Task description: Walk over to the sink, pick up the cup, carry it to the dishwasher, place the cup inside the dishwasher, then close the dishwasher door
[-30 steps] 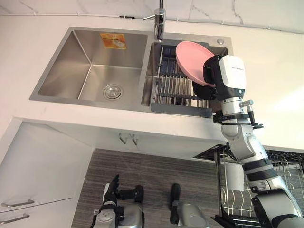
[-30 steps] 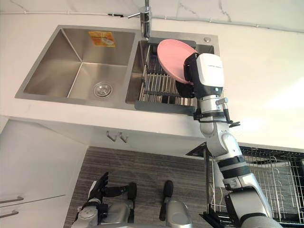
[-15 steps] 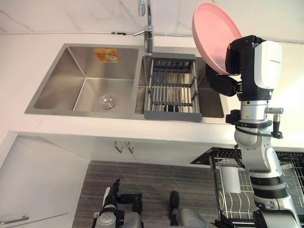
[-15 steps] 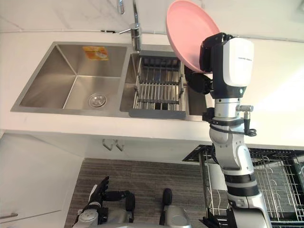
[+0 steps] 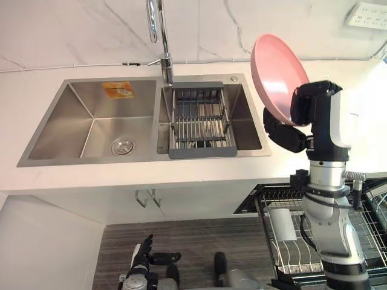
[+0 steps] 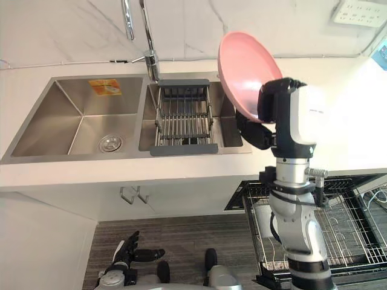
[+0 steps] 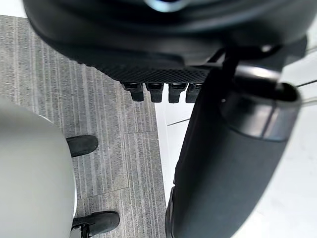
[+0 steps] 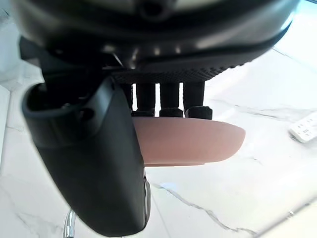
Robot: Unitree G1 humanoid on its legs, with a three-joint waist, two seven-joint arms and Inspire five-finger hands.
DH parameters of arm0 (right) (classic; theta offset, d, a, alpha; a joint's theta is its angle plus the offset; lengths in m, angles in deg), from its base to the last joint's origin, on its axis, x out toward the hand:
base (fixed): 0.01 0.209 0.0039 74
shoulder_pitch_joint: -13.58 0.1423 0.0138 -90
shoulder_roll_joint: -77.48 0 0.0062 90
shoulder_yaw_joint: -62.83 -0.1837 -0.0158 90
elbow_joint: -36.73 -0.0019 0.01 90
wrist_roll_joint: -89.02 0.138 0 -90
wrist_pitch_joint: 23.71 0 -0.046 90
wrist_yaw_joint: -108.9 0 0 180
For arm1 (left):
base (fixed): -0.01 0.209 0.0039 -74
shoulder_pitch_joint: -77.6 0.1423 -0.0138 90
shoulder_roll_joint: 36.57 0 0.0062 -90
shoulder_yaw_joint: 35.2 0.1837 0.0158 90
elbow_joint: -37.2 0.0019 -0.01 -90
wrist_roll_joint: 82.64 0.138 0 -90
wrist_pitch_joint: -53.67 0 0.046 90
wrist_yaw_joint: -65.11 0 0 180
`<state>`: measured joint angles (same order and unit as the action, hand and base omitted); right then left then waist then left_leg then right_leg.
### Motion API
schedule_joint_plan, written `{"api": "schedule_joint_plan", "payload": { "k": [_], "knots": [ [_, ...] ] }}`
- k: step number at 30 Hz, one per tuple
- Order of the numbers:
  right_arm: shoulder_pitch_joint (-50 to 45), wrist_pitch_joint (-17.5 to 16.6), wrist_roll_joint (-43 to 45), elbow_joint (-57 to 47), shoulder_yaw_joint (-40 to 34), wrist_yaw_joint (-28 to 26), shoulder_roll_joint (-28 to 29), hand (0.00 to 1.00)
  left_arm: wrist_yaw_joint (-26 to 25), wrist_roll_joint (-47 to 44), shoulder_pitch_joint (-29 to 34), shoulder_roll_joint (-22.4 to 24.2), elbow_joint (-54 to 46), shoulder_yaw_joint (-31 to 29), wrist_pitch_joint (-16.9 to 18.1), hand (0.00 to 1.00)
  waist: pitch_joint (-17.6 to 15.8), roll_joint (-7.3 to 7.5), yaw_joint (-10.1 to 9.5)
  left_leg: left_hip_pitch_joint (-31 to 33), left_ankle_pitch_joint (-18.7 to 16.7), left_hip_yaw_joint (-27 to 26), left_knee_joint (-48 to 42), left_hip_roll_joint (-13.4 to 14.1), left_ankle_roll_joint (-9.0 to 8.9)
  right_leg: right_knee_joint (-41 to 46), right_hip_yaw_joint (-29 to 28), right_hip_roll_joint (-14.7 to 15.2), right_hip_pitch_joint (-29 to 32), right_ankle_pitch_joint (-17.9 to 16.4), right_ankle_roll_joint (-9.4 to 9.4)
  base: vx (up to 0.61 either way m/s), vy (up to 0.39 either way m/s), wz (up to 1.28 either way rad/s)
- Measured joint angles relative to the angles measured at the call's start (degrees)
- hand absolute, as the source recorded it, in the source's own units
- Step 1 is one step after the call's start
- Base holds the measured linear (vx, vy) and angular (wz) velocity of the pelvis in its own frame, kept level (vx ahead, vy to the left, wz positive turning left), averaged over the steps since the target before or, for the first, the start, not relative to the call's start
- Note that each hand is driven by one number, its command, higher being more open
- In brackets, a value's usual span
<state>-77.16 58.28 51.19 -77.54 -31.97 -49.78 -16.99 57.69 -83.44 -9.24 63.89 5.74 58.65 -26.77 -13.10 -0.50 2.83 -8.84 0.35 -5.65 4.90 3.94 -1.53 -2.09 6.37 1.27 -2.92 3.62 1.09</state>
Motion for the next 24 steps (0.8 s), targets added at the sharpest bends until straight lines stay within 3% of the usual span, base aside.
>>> {"api": "schedule_joint_plan", "payload": {
  "k": [15, 21, 24],
  "knots": [
    [-12.3, -0.1, -0.1, -1.6, -4.8, -1.7, 3.5, 0.0, 0.2, 1.0, 0.0, 0.4, 2.5, 1.3, 0.0, 1.0, 2.5, -0.74, 1.84, -2.4, -2.3, -6.1, -1.2, 0.1, -0.32, 0.1, -5.9, -0.8, 0.0, 0.1, 0.49, -0.01, 0.017, -0.21],
    [-15.4, 0.1, -0.1, -1.6, -9.2, -1.7, 3.5, 0.0, 0.3, 1.6, 0.2, 0.7, 3.3, 1.5, 0.0, 1.0, 2.9, -1.5, 3.57, -2.4, -3.4, -11.2, -1.5, 0.1, -0.5, 2.2, -10.9, -1.7, 3.3, 0.2, 0.57, 0.01, 0.034, -0.49],
    [-16.7, 0.7, -0.1, -1.6, -12.4, -1.7, 3.5, 0.0, 0.3, 2.7, 0.3, 1.1, 4.4, 1.7, 0.3, 1.0, 3.0, -2.42, 5.44, -2.1, -4.2, -13.2, -2.4, -0.1, -0.49, 4.2, -12.7, -1.8, 5.0, -0.7, 1.07, 0.01, 0.035, -0.3]
  ]
}}
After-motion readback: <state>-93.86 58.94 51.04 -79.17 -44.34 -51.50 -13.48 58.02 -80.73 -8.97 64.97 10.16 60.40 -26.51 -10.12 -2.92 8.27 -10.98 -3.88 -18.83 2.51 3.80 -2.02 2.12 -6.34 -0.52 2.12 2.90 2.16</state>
